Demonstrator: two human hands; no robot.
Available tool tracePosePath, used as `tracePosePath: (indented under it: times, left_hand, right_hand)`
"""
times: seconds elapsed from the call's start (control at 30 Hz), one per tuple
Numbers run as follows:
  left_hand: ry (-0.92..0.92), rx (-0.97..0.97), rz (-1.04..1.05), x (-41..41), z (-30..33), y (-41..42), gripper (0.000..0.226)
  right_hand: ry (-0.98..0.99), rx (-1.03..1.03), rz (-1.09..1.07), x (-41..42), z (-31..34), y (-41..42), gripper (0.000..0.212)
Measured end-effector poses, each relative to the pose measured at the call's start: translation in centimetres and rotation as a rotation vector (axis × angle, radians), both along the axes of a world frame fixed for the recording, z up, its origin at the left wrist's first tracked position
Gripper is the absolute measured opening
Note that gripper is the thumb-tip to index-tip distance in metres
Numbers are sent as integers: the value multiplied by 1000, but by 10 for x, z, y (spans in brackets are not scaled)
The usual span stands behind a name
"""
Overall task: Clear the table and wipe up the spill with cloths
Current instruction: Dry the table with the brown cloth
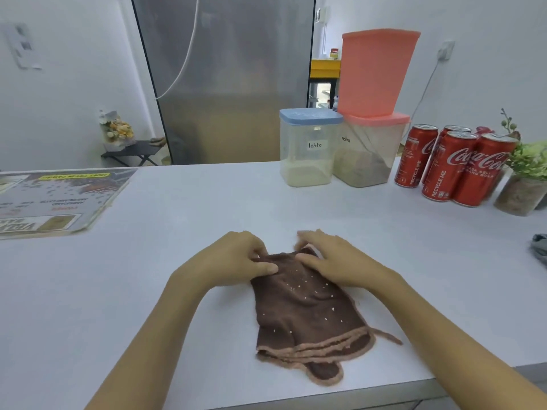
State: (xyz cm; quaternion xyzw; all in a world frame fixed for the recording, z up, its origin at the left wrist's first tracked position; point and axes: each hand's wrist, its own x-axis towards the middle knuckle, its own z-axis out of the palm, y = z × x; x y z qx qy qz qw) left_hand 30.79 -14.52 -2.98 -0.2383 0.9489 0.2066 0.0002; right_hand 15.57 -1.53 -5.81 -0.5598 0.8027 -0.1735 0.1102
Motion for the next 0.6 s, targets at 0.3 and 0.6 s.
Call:
tracePosePath:
  times: [0.3,0.6]
  left_hand:
    - [378,465,-102,1,29,3,13]
    - [417,400,-180,-2,35,0,38]
  right_hand:
    - [-899,-257,-10,-5,33,23,20]
    - [-997,-731,-70,-10,79,47,29]
